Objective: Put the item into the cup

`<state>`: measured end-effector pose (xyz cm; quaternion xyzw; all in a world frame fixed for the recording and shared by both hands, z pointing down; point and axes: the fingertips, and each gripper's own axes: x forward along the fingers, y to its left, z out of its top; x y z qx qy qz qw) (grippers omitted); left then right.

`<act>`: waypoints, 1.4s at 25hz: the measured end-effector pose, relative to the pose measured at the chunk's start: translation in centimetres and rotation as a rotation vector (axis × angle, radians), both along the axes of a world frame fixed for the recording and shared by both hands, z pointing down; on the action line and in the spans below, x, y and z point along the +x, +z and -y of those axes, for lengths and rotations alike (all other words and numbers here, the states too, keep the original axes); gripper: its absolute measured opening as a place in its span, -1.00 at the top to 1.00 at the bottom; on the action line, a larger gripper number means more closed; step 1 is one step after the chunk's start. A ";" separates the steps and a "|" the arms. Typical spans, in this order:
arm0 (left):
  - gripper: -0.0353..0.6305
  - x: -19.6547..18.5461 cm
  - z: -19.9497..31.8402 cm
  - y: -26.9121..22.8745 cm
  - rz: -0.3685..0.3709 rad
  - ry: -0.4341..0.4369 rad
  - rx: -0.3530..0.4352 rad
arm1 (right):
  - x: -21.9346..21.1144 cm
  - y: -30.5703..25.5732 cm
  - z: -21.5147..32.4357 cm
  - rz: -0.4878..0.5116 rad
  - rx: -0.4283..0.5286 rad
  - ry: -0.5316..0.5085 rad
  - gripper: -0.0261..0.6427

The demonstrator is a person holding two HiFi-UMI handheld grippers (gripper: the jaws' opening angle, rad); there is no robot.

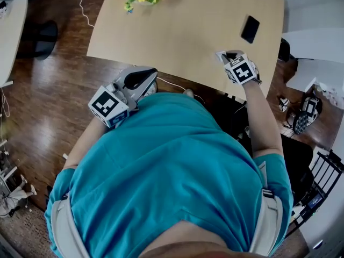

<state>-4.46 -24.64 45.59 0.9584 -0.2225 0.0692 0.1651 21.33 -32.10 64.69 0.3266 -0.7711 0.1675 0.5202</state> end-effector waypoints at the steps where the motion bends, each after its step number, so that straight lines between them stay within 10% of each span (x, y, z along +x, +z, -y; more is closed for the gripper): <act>1: 0.88 -0.1 0.0 0.0 0.000 -0.003 -0.001 | -0.2 0.2 0.2 0.001 -0.001 0.003 0.85; 17: 0.88 -0.9 -0.1 -0.4 -0.001 -0.026 -0.007 | -1.4 3.6 0.2 -0.070 -0.036 -0.031 0.85; 26: 0.88 -1.3 0.2 -0.9 -0.028 -0.018 0.016 | -0.8 -1.1 0.4 0.015 0.026 0.056 0.53; 35: 0.88 -5.4 1.0 -2.8 -0.092 0.102 0.061 | -3.1 -19.9 -3.3 0.603 0.421 0.323 0.81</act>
